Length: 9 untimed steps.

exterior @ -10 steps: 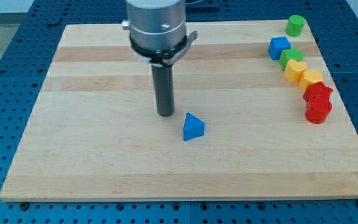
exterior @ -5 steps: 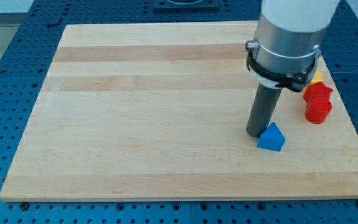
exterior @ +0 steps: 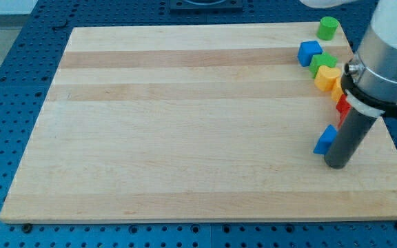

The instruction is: Move blue triangle to the red circle

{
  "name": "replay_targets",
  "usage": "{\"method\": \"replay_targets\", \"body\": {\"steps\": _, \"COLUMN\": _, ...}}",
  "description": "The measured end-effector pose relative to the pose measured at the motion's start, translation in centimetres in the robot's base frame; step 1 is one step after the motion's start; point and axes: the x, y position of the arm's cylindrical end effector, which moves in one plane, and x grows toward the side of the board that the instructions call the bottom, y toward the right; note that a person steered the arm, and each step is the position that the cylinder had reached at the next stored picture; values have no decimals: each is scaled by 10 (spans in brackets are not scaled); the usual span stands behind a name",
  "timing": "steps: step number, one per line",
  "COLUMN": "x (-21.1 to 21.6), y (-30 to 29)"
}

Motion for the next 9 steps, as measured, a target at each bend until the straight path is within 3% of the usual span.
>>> {"method": "replay_targets", "body": {"steps": 2, "x": 29, "y": -10}}
{"method": "replay_targets", "body": {"steps": 4, "x": 16, "y": -95}}
{"method": "replay_targets", "body": {"steps": 6, "x": -20, "y": -61}}
{"method": "replay_targets", "body": {"steps": 9, "x": -20, "y": -16}}
